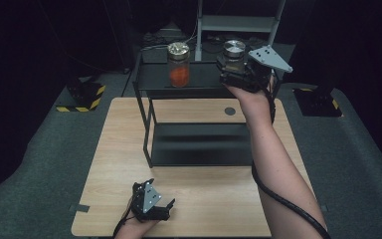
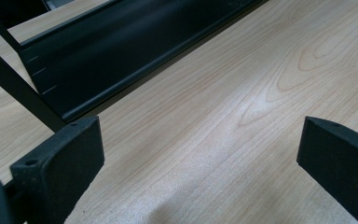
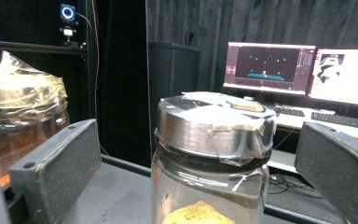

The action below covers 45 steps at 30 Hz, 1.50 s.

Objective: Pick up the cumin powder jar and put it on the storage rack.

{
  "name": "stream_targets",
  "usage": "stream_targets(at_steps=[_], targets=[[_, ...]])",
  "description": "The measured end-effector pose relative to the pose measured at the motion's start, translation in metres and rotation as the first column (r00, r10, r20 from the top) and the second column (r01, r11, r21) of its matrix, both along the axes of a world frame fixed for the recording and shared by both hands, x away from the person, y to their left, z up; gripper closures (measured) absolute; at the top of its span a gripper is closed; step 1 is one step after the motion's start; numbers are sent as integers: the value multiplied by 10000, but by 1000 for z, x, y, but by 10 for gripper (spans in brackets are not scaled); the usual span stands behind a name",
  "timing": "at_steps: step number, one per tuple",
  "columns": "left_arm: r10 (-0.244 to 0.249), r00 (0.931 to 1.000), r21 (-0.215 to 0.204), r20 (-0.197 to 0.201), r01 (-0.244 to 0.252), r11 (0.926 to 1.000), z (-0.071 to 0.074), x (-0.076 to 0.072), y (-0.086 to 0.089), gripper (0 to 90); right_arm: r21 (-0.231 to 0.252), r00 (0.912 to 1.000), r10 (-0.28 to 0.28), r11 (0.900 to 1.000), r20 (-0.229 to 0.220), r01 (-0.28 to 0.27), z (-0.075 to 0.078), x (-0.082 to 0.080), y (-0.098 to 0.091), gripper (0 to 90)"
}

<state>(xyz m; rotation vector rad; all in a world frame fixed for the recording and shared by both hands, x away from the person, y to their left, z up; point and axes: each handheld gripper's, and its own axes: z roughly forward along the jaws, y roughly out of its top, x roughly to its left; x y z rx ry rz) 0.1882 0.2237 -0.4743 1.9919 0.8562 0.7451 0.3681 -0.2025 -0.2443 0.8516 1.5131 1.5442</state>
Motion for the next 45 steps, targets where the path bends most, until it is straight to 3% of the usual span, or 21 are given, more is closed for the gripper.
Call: stream_targets(at_steps=[7, 16, 24, 37, 45], targets=[[14, 10000, -9, -16, -14, 10000, 0, 0, 0, 9, -91, 10000, 53, 9999, 66, -52, -2, -6, 1, 0], [47, 10000, 52, 15, -47, 10000, 0, -1, -2, 9, 127, 9999, 119, 9998, 30, -119, -4, -18, -5, 0], [54, 10000, 148, 29, -54, 9999, 0, -1, -3, 8, -93, 9995, 306, 9995, -3, -306, -6, -33, -13, 0], [6, 10000, 212, -11, -6, 9998, 1, 0, -4, 8, -428, 9991, 350, 9985, 218, -341, -20, -66, -23, 0], [1, 10000, 288, 47, -2, 9996, 1, -1, -5, 9, -569, 9987, 427, 9975, 276, -411, -36, -83, -27, 0]])
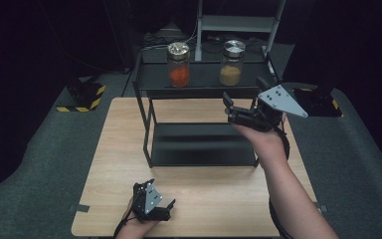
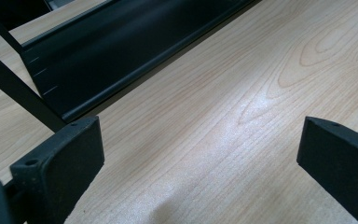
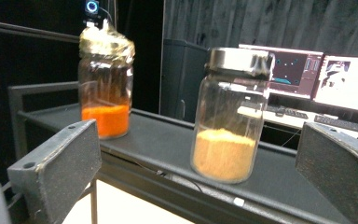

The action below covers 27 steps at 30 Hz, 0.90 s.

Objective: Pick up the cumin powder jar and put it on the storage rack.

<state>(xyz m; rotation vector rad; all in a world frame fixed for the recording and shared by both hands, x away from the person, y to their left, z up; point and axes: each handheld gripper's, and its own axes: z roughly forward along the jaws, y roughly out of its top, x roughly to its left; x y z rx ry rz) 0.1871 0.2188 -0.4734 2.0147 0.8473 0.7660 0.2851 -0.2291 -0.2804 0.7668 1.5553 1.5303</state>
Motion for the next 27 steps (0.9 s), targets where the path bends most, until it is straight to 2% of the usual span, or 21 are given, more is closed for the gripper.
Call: stream_targets(at_steps=[14, 17, 27], targets=[[-61, 10000, 15, 77, 61, 10000, -1, -1, 0, 8, -297, 9997, 206, 9993, -119, -209, -36, -29, -5, 0], [-51, 9999, 33, 90, 51, 10000, -1, -1, -1, 9, -539, 9998, 198, 9983, -101, -203, -44, -35, -6, 0], [-77, 9999, 187, 136, 75, 9998, -1, -2, -3, 8, -847, 9992, 115, 9963, -394, -148, -80, -53, -19, 0]])
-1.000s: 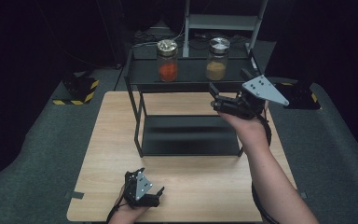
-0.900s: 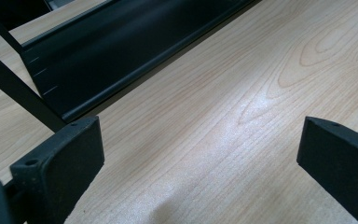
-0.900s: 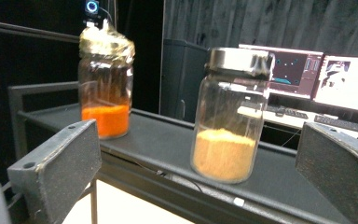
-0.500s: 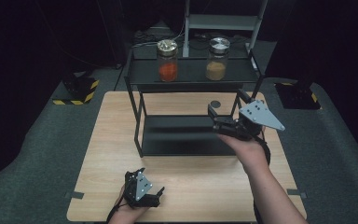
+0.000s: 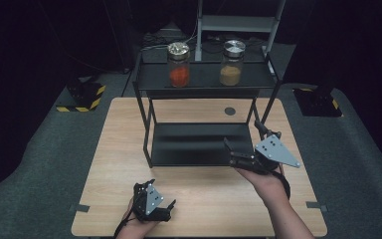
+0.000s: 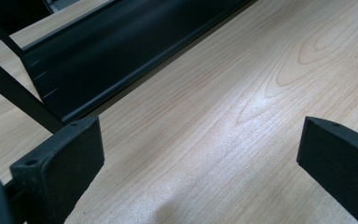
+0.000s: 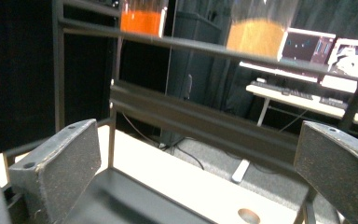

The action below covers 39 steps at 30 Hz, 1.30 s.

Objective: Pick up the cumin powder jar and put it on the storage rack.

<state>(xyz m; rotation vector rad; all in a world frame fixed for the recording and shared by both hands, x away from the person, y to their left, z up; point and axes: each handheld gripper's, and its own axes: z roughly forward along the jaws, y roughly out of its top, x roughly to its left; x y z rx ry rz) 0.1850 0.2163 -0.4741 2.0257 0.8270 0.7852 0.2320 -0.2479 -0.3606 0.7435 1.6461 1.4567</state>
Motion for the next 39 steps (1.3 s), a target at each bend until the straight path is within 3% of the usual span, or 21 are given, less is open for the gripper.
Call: stream_targets(at_steps=[12, 23, 39], targets=[[19, 10000, -28, -27, -19, 10000, 0, 0, 0, 8, -311, 9967, -251, 9993, -766, 228, -38, -12, -17, 0], [31, 10000, -63, -41, -32, 10000, 0, 0, 1, 8, -976, 9901, -387, 9949, -1349, 256, -70, -23, -20, 0], [13, 10000, 10, -22, -13, 10000, 0, 0, 0, 8, -1613, 9668, -671, 9865, -2465, 273, -115, -33, -23, 0]])
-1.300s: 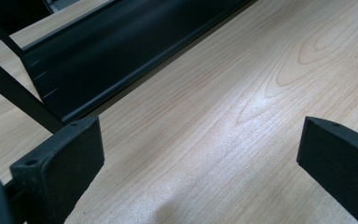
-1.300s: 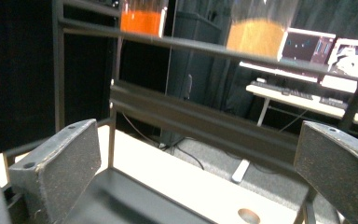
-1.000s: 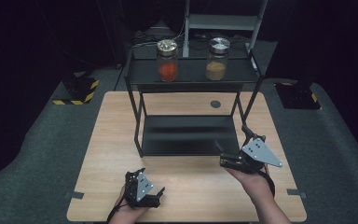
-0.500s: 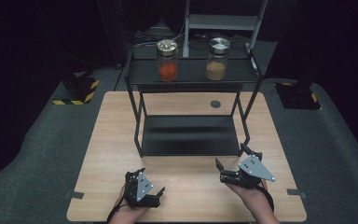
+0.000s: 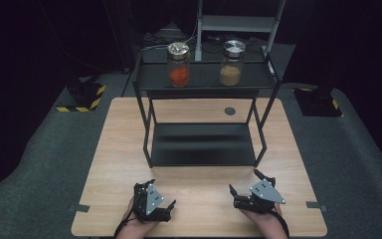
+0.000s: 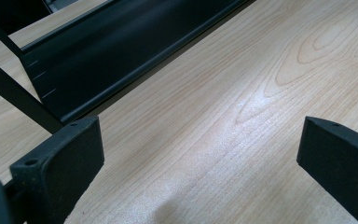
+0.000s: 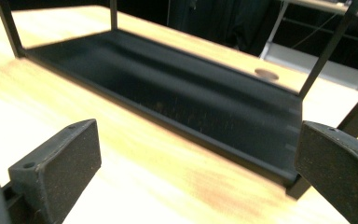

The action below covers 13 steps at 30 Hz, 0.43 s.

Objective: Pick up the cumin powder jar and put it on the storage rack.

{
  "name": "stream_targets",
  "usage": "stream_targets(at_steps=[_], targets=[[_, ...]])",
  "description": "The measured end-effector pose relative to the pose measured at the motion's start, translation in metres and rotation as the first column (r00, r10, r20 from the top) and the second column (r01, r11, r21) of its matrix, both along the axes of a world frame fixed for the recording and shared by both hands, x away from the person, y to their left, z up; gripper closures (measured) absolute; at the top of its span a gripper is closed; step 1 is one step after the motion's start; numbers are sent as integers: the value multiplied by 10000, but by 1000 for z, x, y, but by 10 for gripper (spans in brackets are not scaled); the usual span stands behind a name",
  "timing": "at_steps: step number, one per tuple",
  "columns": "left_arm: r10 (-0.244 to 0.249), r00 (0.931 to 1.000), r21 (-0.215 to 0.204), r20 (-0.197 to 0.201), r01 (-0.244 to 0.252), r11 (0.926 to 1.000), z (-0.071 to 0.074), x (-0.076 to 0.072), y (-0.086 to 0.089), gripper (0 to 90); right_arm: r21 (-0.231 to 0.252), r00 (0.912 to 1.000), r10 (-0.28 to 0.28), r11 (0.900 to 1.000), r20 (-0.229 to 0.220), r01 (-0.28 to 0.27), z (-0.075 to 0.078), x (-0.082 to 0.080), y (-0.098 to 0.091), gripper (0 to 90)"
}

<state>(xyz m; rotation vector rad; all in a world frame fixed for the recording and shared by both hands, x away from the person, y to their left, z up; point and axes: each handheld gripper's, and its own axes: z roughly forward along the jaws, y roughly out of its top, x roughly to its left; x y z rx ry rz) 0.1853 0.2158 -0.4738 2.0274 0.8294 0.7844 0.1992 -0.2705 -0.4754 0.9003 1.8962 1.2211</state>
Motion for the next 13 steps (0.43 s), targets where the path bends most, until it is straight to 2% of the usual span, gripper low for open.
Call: stream_targets(at_steps=[8, 13], targets=[[3, 10000, -2, -21, -3, 10000, 0, 0, 0, 8, -264, 9987, -115, 9996, -491, 102, -10, -1, 0, 0], [36, 10000, 39, 7, -36, 10000, 0, 0, -1, 8, -273, 9991, -102, 9996, -423, 90, -11, -3, -1, 0]])
